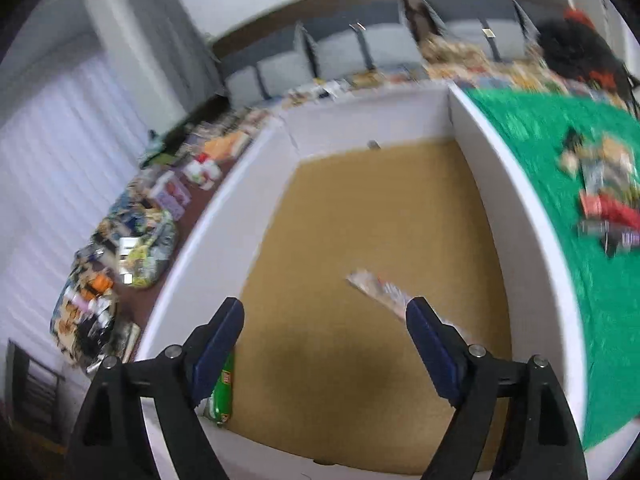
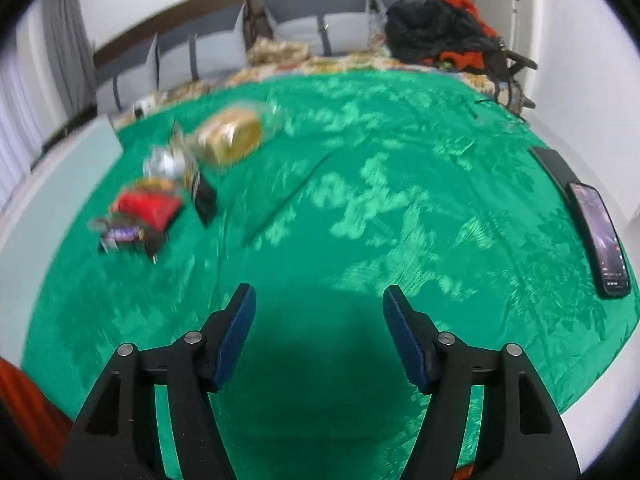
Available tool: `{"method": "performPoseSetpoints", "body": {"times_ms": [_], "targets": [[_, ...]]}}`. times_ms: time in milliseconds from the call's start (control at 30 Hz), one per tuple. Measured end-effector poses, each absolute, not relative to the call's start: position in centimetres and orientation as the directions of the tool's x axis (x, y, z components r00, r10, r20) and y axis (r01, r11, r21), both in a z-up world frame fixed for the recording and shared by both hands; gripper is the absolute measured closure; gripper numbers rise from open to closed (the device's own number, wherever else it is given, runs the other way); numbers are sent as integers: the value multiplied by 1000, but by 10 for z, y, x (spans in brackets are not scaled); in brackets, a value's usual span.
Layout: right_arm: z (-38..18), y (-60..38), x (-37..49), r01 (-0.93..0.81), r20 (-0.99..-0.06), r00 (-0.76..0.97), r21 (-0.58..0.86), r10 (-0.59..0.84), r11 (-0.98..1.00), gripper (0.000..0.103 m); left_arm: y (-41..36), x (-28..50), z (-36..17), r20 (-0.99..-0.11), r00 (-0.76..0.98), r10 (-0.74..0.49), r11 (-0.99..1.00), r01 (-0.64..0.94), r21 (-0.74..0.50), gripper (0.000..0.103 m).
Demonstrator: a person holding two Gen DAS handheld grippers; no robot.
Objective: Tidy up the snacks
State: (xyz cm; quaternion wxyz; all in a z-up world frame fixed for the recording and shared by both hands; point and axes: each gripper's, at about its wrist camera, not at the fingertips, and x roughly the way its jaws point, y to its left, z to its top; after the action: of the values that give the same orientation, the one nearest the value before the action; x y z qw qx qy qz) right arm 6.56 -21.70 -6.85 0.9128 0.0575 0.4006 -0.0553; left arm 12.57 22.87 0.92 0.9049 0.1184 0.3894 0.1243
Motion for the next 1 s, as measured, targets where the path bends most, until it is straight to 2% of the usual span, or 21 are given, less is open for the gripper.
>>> {"method": "performPoseSetpoints", "body": {"times_ms": [33,133,200,333,433,533,633,733,867,1000], "targets": [[-69,-214,65,137,-736,674,44,-60,990,34,224,118,22,-644,699,312,945,-160,285,18],[-69,-208,61,123,-720,689,0,-85,992,33,201,99,53,-592,777,213,976,-142,165,1],[-72,-205,61,114,-724,685,-7,-84,993,32,169,85,71,-586,807,74,997,-48,60,0],[-78,-202,63,101,-742,668,10,-60,995,32,103,68,73,-638,747,-186,982,158,-101,0],[-81,-198,61,103,-748,662,21,-53,994,30,46,59,44,-684,672,-284,955,261,-140,0],[-84,-189,56,98,-756,653,29,-43,995,28,4,59,-15,-764,601,-236,956,286,-71,0],[-91,-178,53,78,-775,632,42,-17,996,27,-6,68,-63,-813,550,-190,961,274,-39,0],[-100,-166,50,54,-796,605,37,-3,998,27,-10,77,-81,-833,530,-161,969,245,-32,0],[-105,-152,51,12,-798,602,-45,-44,999,25,-8,78,-91,-825,556,-102,976,215,24,0],[-108,-154,51,26,-791,611,-14,-27,1000,20,11,68,-96,-813,573,-105,983,182,1,0]]}}
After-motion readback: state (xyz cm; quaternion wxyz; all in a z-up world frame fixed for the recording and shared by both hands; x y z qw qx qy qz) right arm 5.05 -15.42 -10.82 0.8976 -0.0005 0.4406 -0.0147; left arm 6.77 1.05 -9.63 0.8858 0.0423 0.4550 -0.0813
